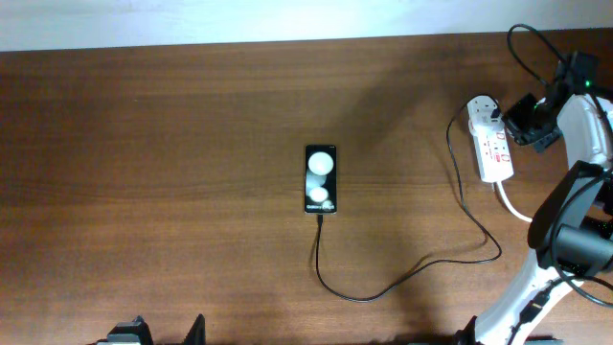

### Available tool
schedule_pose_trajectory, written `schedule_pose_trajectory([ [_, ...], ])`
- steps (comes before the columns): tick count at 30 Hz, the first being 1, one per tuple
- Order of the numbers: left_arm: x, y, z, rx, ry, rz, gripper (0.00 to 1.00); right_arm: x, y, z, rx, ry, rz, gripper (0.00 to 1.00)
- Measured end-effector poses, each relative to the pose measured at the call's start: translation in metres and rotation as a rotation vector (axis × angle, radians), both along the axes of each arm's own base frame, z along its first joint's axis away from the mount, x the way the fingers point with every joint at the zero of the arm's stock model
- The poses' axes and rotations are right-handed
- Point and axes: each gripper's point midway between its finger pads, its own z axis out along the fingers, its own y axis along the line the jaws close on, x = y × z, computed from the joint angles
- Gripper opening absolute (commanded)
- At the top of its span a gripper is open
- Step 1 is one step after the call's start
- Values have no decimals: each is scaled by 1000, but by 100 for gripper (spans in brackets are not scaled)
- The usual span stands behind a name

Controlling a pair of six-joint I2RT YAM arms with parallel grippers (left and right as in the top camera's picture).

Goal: Plug charger to phone and switch on socket

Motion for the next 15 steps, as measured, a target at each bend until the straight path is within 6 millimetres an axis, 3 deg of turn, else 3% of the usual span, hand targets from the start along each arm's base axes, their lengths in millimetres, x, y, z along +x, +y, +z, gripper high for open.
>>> schedule_pose_trajectory([
  [10, 0, 0, 0, 0, 0, 0, 99, 8, -2, -5, -9, -21, 2, 4],
  [15, 0, 0, 0, 0, 0, 0, 99, 8, 10, -36, 3, 47, 27, 4],
])
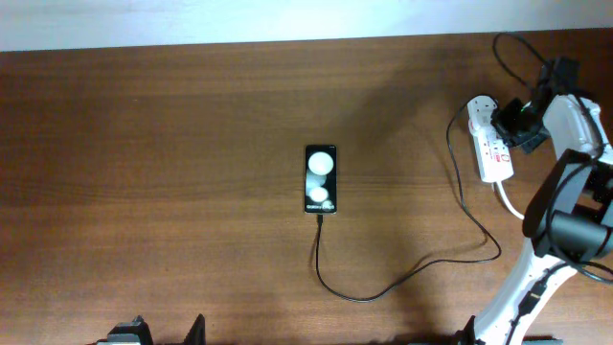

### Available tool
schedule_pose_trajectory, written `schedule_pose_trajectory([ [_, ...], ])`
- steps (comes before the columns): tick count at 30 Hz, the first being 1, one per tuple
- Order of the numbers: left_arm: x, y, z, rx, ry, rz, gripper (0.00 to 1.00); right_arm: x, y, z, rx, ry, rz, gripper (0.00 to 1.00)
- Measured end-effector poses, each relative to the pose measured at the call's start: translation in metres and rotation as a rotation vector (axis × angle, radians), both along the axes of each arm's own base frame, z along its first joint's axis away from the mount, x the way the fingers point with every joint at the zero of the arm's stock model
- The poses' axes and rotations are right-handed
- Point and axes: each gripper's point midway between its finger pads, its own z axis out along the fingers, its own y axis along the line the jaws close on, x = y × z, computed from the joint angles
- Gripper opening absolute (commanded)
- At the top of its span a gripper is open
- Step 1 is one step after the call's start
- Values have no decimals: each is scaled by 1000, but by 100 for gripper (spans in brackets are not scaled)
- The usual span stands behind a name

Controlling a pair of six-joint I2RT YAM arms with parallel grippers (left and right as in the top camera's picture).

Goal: Plug charger to phone and switch on socket

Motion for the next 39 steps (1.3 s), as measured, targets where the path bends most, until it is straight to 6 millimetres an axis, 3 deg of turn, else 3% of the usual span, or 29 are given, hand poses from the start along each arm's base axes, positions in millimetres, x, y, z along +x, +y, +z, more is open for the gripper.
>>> schedule_pose_trajectory([
  [8, 0, 0, 0, 0, 0, 0, 99, -13, 2, 1, -5, 64, 4, 4],
  [10, 0, 0, 0, 0, 0, 0, 99, -29, -16, 7, -29, 94, -41, 4],
  [12, 0, 0, 0, 0, 0, 1, 99, -40, -36, 26, -53, 76, -86, 4],
  [14, 0, 0, 0, 0, 2, 0, 99, -46, -52, 64, -96, 8, -126, 4],
  [17, -1, 0, -3, 0, 12, 0, 99, -43, -47, 113, -120, -104, -119, 4],
  [19, -3, 0, -5, 1, 25, 0, 99, -39, -39, 159, -123, -233, -101, 4],
  [22, -6, 0, -11, 2, 50, 1, 99, -40, -8, 278, -138, -584, -15, 4],
  [25, -11, 0, -21, 3, 97, 0, 99, -67, 58, 396, -127, -933, 172, 4],
  [27, -12, 0, -21, 3, 100, 0, 99, -110, 125, 484, -164, -1208, 354, 5],
  [29, -12, 1, -21, 1, 101, 3, 99, -156, 168, 532, -187, -1372, 466, 5],
  [31, -10, 1, -18, -1, 85, 7, 99, -199, 193, 546, -203, -1425, 538, 5],
  [33, -5, 1, -10, -10, 45, 11, 99, -224, 209, 545, -225, -1431, 610, 4],
  [36, 14, 1, 35, -19, -155, 15, 99, -260, 229, 540, -253, -1452, 707, 4],
  [37, 16, 1, 42, -20, -186, 15, 99, -274, 232, 542, -273, -1476, 717, 4],
  [39, 23, 1, 74, -25, -316, 15, 99, -311, 237, 547, -325, -1549, 728, 4],
])
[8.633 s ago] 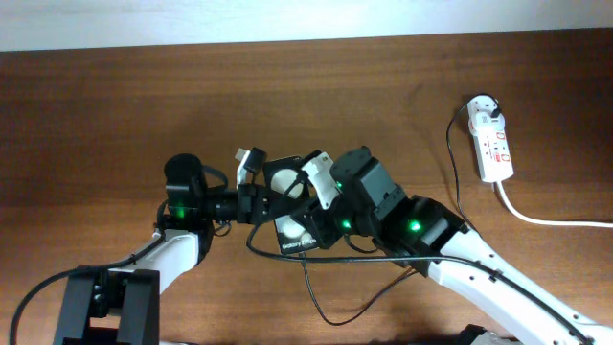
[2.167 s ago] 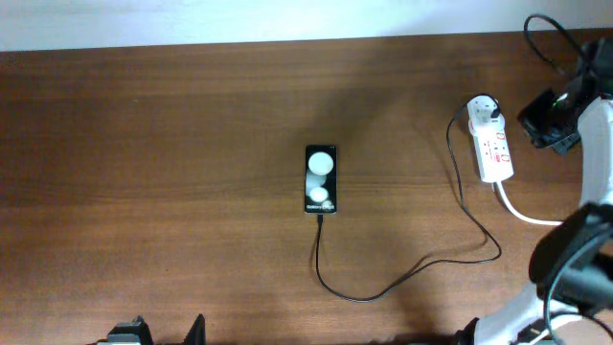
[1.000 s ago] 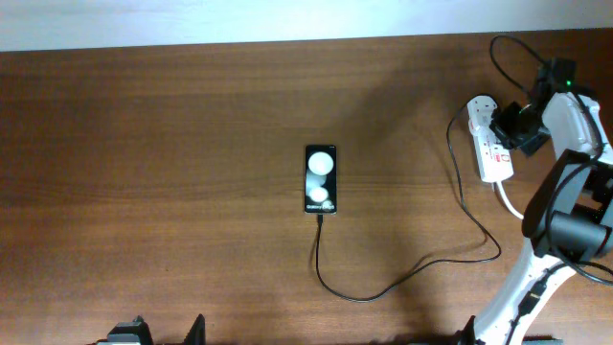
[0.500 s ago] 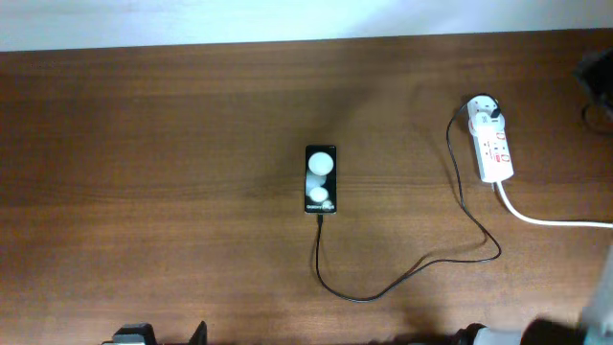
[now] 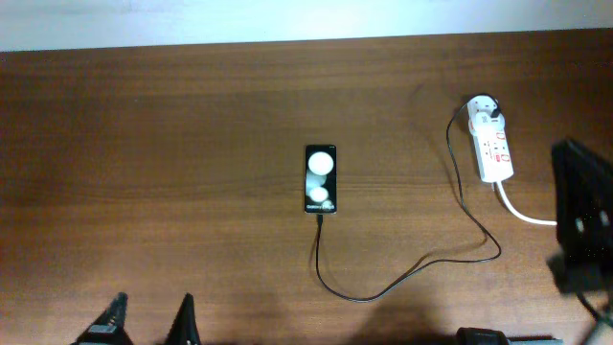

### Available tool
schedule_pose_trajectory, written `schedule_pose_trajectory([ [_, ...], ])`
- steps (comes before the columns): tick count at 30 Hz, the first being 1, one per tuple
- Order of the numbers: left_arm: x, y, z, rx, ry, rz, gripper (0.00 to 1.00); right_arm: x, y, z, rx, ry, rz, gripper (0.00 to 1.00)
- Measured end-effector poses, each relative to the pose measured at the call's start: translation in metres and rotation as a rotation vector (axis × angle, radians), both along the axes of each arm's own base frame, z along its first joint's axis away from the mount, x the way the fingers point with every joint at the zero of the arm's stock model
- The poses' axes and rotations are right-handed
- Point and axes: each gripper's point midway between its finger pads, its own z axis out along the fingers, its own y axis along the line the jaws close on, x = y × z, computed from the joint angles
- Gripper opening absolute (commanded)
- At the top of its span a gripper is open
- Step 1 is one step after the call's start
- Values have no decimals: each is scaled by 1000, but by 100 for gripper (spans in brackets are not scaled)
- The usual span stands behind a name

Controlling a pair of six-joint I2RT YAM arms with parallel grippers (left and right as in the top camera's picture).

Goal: Plug charger to phone and switch on socket

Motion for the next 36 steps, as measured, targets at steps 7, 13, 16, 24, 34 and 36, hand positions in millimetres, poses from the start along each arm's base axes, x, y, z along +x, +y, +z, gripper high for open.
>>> schedule_pose_trajectory([
  [7, 24, 0, 50, -8, -251, 3, 99, -49, 10, 5, -22, -148, 31, 7],
  [13, 96, -2, -23, -6, -188, 3, 99, -70, 13, 10, -26, -200, 50, 10],
  [16, 117, -3, -50, -6, -197, 3, 99, -70, 14, 10, -26, -200, 58, 10],
  [24, 148, -3, -130, -5, -164, 6, 99, -73, 16, 10, -25, -202, 81, 11],
  [34, 148, 2, -155, 2, -65, 41, 99, -73, 16, 10, -33, -207, 78, 19],
  [36, 148, 2, -155, 2, -65, 41, 99, -73, 16, 10, -32, -206, 80, 19],
])
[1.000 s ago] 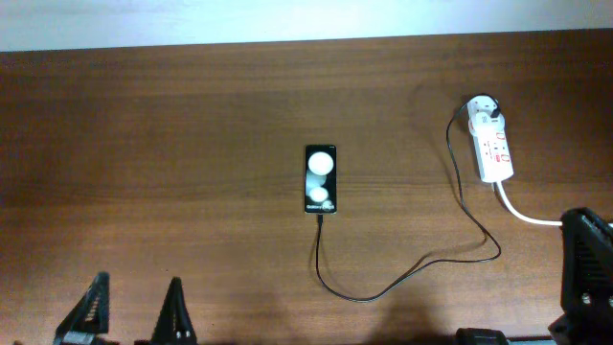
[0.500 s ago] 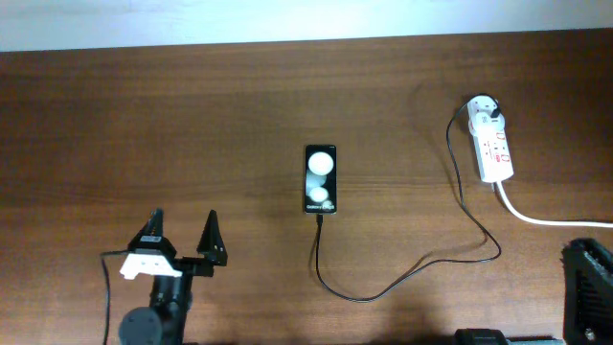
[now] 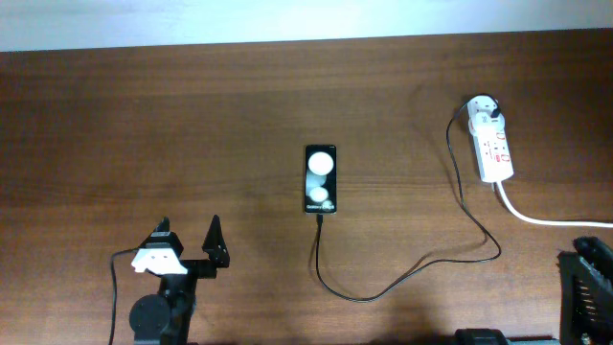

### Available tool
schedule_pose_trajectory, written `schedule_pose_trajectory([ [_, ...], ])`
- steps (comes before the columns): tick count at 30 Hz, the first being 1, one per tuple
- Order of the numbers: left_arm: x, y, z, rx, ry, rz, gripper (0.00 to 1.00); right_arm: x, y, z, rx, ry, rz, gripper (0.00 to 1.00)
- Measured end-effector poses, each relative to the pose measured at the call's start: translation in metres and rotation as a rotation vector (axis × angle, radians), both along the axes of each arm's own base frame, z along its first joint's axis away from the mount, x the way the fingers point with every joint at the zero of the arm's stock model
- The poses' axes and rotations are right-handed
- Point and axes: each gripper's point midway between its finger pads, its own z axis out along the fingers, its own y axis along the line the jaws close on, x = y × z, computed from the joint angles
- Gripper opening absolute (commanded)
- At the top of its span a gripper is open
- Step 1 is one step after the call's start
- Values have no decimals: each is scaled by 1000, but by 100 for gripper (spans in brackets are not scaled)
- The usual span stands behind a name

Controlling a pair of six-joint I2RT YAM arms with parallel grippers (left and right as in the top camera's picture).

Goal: Plug charger to phone and switch on socket

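A black phone point(image 3: 320, 178) lies face up in the middle of the table, screen lit. A black charger cable point(image 3: 402, 278) runs from its near end in a loop to the white charger plug point(image 3: 482, 112) seated in a white power strip point(image 3: 493, 147) at the far right. My left gripper point(image 3: 187, 234) stands open at the near left, well short of the phone, nothing between its fingers. Of the right arm only a dark part point(image 3: 589, 292) shows at the near right corner; its gripper is out of view.
The power strip's white lead point(image 3: 546, 221) runs off the right edge. The wooden table point(image 3: 144, 125) ends at a pale wall along the far edge.
The left arm has come further into view from the near edge, its open gripper now over the table. The right arm has dropped lower into the near right corner.
At first my right gripper was at the power strip, beside the plug, with the cable in the phone. It then shifted closer against the strip. Later it had withdrawn to the right edge, and now it is out of view while the left arm has come in.
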Motion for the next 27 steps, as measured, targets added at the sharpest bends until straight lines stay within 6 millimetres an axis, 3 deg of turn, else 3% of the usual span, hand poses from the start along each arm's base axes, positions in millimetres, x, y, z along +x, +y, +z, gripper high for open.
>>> schedule_pose_trajectory([
  [3, 0, 0, 0, 0, 0, 2, 99, -7, 1, 1, -1, -13, 12, 19],
  [9, 0, 1, 0, 1, 0, 3, 99, -43, 2, 3, -4, -88, 12, 20],
  [14, 0, 1, 0, 1, 0, 3, 99, -52, 3, 3, -4, -108, 12, 24],
  [21, 0, 1, 0, 33, -3, 1, 99, -122, 5, 2, -22, -275, 5, 25],
  [27, 0, 1, 0, 214, -16, -9, 99, -158, 7, -5, -33, -358, 0, 26],
])
